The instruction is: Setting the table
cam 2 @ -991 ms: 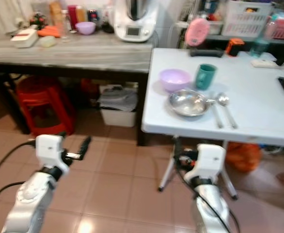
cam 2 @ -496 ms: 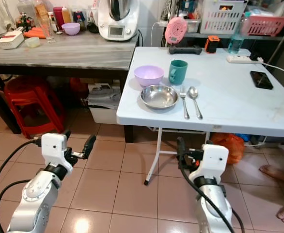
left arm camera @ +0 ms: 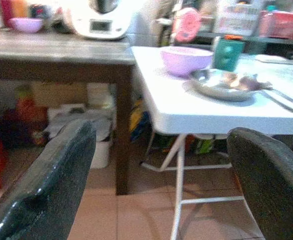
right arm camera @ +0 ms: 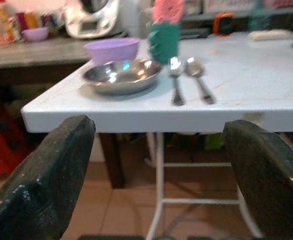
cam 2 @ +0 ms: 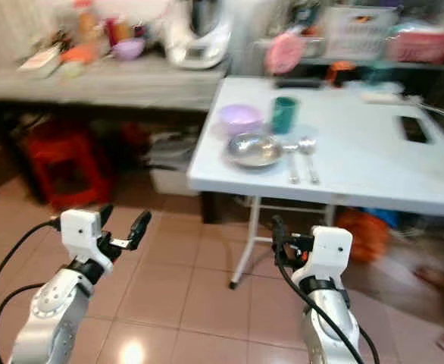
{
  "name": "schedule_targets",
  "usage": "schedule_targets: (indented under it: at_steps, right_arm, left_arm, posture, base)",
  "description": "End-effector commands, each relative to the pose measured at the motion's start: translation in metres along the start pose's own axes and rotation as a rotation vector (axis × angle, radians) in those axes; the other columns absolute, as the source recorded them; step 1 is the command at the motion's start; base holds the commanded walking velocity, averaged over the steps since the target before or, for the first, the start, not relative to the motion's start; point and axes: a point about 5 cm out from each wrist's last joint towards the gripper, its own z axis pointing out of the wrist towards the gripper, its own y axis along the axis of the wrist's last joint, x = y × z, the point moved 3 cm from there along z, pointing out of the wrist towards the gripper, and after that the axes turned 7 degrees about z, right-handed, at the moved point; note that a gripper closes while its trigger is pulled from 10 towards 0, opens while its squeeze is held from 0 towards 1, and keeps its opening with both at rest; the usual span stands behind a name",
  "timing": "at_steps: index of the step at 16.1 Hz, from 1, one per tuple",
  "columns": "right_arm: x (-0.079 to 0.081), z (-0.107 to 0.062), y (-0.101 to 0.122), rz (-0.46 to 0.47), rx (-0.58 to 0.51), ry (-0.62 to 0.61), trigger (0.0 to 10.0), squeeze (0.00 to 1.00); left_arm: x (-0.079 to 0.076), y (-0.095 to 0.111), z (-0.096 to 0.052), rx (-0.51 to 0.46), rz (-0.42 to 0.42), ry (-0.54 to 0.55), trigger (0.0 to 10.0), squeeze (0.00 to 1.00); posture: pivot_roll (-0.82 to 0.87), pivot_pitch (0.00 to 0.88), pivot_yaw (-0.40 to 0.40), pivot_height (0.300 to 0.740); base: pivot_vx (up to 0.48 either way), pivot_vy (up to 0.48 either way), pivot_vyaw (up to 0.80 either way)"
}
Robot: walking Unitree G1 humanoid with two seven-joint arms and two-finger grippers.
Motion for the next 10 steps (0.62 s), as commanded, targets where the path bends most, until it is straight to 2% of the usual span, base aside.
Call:
schedule_targets:
  at_steps: [1, 10]
  right_arm:
    - [0.0002, 0.0032, 0.0051, -0.004, -0.016, 0.008, 10.0, 0.00]
    - [0.0024, 0.0026, 0.0053, -0.005, -0.019, 0.014, 10.0, 0.00]
  left_arm:
    - [-0.0010, 0.0009, -0.0017, -0.003, -0.004, -0.001, 10.0, 0.00]
    - [-0.0032, 0.0005, -0.0019, 0.000, -0.008, -0.016, 10.0, 0.00]
  posture:
    - [0.00, 0.000, 0.008, 0.740]
    - [0.00, 0.000, 0.012, 0.740]
  base:
    - [0.435, 0.000, 0.00]
    - [0.436, 0.000, 0.00]
